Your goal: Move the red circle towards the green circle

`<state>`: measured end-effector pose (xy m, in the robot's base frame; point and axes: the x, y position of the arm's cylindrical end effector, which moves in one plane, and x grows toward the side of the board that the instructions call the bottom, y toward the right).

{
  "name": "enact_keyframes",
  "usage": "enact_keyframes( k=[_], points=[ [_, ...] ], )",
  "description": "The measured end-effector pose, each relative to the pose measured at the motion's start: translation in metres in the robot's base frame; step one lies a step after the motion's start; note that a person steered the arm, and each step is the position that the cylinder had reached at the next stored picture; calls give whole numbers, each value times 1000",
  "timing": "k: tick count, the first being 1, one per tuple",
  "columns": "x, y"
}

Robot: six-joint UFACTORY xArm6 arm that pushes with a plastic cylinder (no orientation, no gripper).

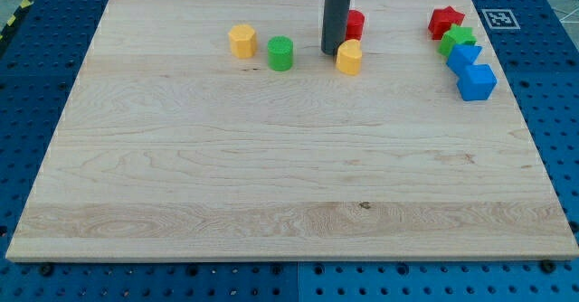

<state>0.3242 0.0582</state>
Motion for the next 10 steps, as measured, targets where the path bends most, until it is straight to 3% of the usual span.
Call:
enact_keyframes(
  k=[1,3,4,8,10],
  points=[
    [-24,0],
    [-130,0],
    [-129,8],
    [-59,46],
    [-42,102]
  ],
)
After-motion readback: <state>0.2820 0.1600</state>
